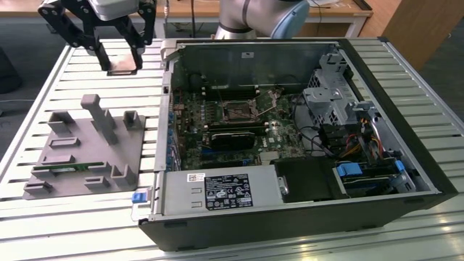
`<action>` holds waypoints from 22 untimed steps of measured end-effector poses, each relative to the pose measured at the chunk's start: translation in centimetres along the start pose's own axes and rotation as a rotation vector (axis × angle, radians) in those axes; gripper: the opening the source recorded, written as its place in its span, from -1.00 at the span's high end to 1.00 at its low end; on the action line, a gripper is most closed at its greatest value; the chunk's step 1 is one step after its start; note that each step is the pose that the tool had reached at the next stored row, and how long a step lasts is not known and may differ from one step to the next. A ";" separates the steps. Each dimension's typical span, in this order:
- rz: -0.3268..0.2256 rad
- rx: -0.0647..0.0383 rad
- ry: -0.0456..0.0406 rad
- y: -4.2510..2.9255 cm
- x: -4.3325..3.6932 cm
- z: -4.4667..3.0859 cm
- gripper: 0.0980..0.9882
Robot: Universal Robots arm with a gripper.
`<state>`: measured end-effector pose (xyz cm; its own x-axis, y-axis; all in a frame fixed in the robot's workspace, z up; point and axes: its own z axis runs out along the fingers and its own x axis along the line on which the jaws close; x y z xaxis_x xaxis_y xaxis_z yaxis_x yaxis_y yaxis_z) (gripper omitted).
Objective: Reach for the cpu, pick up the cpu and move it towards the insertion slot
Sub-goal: 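Pick up the cpu and move it towards the insertion slot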
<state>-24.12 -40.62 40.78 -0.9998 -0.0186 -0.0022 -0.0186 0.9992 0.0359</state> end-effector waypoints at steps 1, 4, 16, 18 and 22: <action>0.000 0.000 0.0000 -0.01 -0.31 0.00 0.02; 0.000 0.000 0.0000 -0.02 -1.01 0.00 0.02; 0.000 0.000 0.0000 0.00 -4.63 0.01 0.02; 0.000 0.000 0.0000 0.00 -5.16 0.01 0.02; 0.000 0.000 0.0000 0.03 -6.12 0.02 0.02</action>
<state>-18.00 -40.48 40.78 -0.9998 -0.0186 -0.0022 -0.0187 0.9992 0.0359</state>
